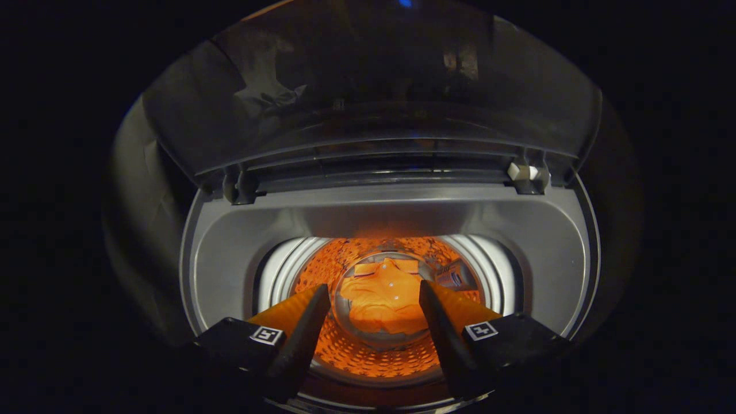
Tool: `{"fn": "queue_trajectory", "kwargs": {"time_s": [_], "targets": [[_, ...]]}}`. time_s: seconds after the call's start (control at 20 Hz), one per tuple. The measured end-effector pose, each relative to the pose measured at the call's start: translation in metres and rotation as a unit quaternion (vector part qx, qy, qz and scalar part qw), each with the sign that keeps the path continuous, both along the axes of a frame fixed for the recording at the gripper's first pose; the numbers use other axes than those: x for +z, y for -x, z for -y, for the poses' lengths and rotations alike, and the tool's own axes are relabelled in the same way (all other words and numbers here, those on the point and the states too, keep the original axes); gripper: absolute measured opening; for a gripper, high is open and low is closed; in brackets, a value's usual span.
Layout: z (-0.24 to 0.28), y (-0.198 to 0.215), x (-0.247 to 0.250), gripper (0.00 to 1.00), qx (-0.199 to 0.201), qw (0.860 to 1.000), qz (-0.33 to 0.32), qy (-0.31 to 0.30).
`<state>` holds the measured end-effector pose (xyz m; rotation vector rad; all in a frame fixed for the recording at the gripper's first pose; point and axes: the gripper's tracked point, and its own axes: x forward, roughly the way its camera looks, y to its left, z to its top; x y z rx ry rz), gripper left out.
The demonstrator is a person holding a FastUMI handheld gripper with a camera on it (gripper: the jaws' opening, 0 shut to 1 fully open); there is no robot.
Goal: Put the clothes into the washing machine and then close the washing machine lid.
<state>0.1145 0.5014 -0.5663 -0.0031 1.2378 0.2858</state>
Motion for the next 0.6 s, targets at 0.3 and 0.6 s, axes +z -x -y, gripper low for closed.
{"fn": "queue_trajectory", "kwargs": {"time_s": [0.3,0.6], "targets": [[-0.004,-0.003,0.079,0.99,-0.002,0.994,0.098,-0.055],[-0.016,-0.027,0.209,0.98,-0.014,0.964,0.222,-0.143]]}}
